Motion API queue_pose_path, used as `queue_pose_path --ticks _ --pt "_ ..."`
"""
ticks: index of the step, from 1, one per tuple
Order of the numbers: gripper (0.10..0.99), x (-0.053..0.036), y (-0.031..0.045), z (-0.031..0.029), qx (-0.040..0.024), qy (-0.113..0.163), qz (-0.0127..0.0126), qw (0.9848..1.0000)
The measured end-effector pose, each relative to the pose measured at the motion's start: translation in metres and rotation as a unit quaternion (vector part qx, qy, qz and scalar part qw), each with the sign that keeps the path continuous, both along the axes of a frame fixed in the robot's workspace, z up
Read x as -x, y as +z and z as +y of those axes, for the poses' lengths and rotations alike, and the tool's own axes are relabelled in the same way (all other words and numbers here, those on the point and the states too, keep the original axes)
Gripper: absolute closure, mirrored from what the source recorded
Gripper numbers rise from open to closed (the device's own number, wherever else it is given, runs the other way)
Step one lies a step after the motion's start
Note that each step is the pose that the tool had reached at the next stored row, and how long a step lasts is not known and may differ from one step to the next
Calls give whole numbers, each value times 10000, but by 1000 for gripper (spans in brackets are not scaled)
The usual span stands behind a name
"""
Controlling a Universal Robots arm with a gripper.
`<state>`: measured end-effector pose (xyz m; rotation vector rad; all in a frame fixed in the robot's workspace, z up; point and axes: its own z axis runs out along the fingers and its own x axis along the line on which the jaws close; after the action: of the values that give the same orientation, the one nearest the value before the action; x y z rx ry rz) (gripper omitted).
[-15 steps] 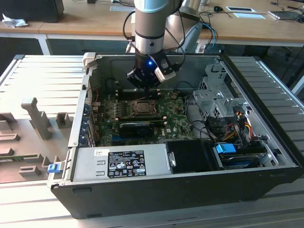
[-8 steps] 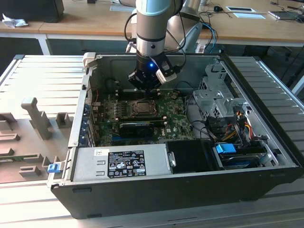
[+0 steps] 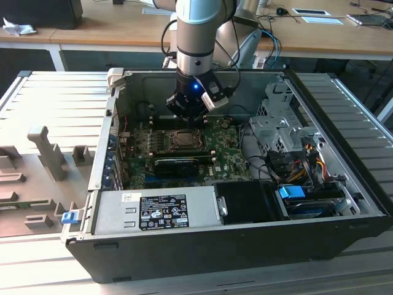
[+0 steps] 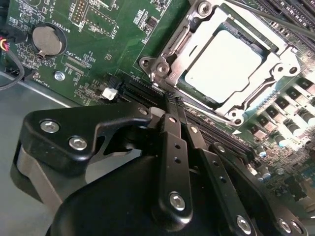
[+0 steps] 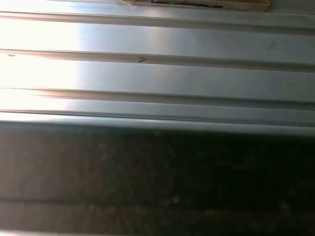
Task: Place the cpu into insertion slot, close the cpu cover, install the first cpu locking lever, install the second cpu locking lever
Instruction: 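Install the first cpu locking lever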
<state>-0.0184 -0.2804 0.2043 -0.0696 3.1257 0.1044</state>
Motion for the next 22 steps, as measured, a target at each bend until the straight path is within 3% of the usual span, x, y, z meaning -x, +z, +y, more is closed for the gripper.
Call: queue_pose_path --ticks 9,11,12,14,18,20,22 --pt "980 0 -18 -26 23 0 -2 10000" --pt "980 -1 -25 -28 -8 1 -1 10000" --pt "980 -1 -27 -27 -59 0 -1 10000" --pt "980 -1 -25 -27 -62 0 -2 10000" --pt "980 -2 73 -27 -26 1 -1 10000" --pt "980 -2 179 -27 30 0 -1 10000" --pt "980 -2 179 -32 30 1 -1 10000"
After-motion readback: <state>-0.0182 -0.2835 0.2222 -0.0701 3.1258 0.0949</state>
